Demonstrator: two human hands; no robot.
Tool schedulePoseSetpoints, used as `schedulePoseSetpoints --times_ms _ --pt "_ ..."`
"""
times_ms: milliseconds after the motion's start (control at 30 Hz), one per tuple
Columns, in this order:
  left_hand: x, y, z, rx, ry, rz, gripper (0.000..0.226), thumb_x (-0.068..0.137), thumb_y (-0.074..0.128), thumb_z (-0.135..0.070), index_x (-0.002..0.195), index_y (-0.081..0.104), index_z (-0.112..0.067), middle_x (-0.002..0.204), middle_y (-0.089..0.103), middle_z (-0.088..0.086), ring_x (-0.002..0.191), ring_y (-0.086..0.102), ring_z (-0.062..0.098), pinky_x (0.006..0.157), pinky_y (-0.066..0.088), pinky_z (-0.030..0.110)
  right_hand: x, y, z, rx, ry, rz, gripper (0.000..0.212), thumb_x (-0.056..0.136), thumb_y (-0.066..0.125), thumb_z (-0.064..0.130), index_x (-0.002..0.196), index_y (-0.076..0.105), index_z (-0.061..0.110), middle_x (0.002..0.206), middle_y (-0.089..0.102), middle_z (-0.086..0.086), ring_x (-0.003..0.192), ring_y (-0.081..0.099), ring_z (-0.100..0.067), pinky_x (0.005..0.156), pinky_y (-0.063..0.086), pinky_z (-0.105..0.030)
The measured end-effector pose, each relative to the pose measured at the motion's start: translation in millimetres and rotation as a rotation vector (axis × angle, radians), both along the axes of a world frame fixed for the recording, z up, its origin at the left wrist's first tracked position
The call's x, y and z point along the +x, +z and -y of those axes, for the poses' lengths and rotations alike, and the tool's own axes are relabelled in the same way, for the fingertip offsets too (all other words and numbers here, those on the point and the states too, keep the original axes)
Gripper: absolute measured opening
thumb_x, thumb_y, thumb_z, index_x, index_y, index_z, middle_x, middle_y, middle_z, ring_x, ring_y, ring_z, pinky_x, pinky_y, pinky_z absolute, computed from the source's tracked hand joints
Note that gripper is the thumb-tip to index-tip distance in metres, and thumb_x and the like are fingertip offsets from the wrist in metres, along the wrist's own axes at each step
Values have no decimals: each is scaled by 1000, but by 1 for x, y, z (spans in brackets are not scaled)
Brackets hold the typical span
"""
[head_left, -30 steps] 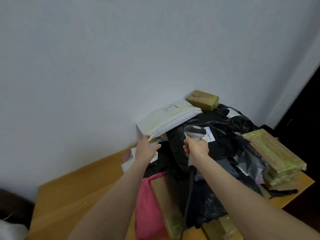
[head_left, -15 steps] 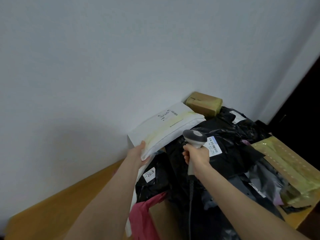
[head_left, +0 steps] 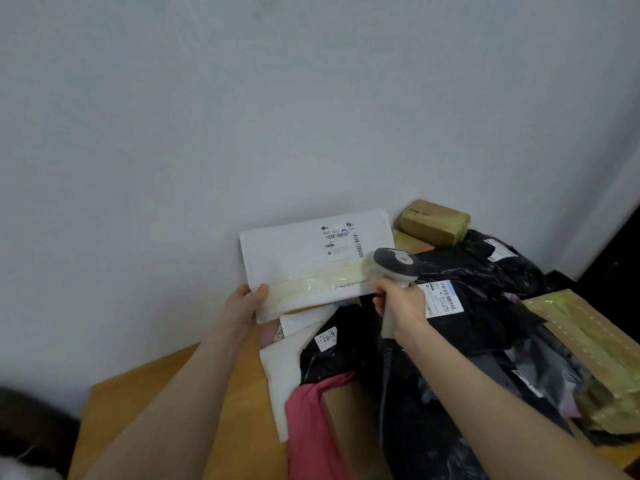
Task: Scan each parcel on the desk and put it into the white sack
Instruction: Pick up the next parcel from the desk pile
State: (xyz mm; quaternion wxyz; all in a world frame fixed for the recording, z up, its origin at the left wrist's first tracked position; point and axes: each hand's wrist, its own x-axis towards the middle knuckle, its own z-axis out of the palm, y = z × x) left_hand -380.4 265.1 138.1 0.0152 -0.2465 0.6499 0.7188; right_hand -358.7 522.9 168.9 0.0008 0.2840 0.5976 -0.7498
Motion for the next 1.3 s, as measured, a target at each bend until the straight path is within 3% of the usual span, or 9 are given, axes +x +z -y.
schedulePoseSetpoints --times_ms 133,267,333,467,733,800,900,1000,1300 --pt "69 10 42 -47 11 2 13 93 58 -9 104 57 -2 120 59 24 94 61 32 88 52 49 35 3 13 -26 41 -72 38 79 76 16 113 60 8 101 64 -7 96 59 -24 90 49 -35" --pt "134 15 72 -49 -14 16 9 94 56 -8 102 59 -7 117 61 19 92 63 29 64 60 36 65 -3 26 -127 135 -35 54 79 77 15 126 55 1 121 61 -8 110 55 -25 102 42 -38" --pt "164 17 85 -53 -26 37 14 93 56 -8 107 58 -9 116 63 15 92 64 26 65 59 35 82 -7 39 -158 222 18 66 73 81 21 130 54 2 123 62 -11 114 56 -30 105 42 -47" --pt "208 20 113 -172 -96 152 36 90 63 -10 123 52 -17 114 63 6 98 61 25 71 53 36 109 -19 65 -169 287 19 57 70 83 18 122 62 3 116 66 -13 106 61 -31 99 47 -47" --pt "249 -5 159 -229 179 115 31 90 64 -18 116 61 -1 113 65 17 101 62 34 90 51 46 148 -30 133 -109 312 -8 44 77 79 15 117 62 3 106 66 -11 100 62 -29 95 50 -43" --pt "256 -11 168 -209 193 118 26 92 62 -15 114 60 -3 109 64 14 98 61 32 86 51 43 164 -33 154 -86 344 14 33 81 76 18 109 63 4 94 70 -11 79 66 -25 77 56 -39" --pt "264 -25 188 -190 193 137 25 92 62 -13 115 60 -4 111 64 14 101 60 33 91 50 46 193 -35 180 -51 414 36 16 85 72 15 88 63 3 57 63 -7 40 51 -13 45 40 -25" --pt "267 -38 206 -175 185 152 26 90 64 -15 113 62 -4 115 64 17 104 61 35 96 48 51 217 -38 197 38 454 42 12 85 69 8 83 64 -2 46 57 -6 33 44 -13 43 36 -25" --pt "267 -52 226 -108 155 147 35 91 62 -15 124 57 -2 113 63 13 101 60 30 91 50 44 247 -35 228 112 446 94 16 83 65 2 67 62 1 43 55 -4 35 43 -15 46 37 -28"
